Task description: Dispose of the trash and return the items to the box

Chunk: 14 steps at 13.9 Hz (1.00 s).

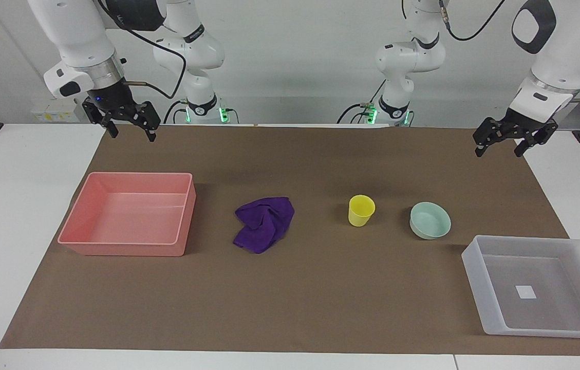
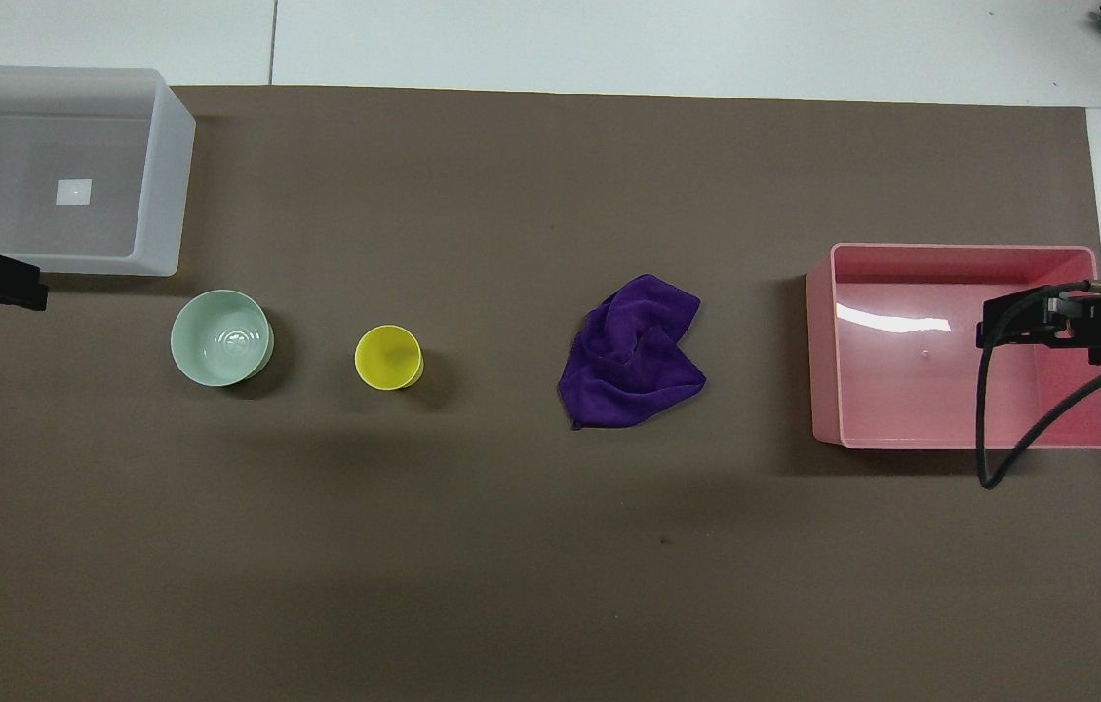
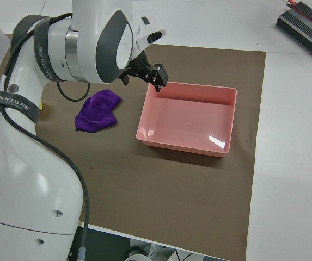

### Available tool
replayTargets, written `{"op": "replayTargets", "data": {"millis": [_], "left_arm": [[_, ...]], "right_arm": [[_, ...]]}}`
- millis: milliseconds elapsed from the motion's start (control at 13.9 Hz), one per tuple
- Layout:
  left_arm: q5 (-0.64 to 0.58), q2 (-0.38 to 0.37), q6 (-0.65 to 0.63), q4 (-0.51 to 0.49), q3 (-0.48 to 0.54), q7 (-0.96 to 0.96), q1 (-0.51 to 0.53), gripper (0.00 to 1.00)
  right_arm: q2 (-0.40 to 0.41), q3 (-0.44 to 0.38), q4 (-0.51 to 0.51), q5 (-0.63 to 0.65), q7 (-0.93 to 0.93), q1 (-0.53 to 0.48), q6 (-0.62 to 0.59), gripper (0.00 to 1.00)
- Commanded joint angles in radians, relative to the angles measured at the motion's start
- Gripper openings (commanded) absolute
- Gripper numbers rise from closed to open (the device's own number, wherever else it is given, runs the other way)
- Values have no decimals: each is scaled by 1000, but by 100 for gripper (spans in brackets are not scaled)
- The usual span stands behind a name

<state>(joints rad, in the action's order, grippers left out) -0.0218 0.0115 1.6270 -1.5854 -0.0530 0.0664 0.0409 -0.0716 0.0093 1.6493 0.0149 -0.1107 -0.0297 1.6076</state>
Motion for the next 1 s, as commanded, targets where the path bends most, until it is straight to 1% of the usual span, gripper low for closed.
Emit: {"op": "replayTargets", "data": {"millis": [0,359,431,502,646,718,933], "left_arm": [[13,-27,19,-36,-1,-13,1,100],[13,-28,20,-38,-5,-20,-10,100],[11,-33,36,-60,-4,-16,-24,100],[7,-42,86,-89,-5,-14,-29,100],[6,-82,175,-190,-8,-16,-30,100],[6,-91,206,-223,-10,-16,-30,100],[6,-93,295,-313,-11,-26,-45,100]], "right_arm": [[9,5,-23,7,26,-12,-14,100],[-2,5,1,2,22,-13,-8,100],[-5,5,3,2,22,-13,-8,100],[-5,5,6,2,23,-13,-8,100],[-7,6,12,2,23,-13,-6,100],[-7,5,12,2,23,-13,-6,100],[-14,6,24,0,20,-12,-2,100]]}}
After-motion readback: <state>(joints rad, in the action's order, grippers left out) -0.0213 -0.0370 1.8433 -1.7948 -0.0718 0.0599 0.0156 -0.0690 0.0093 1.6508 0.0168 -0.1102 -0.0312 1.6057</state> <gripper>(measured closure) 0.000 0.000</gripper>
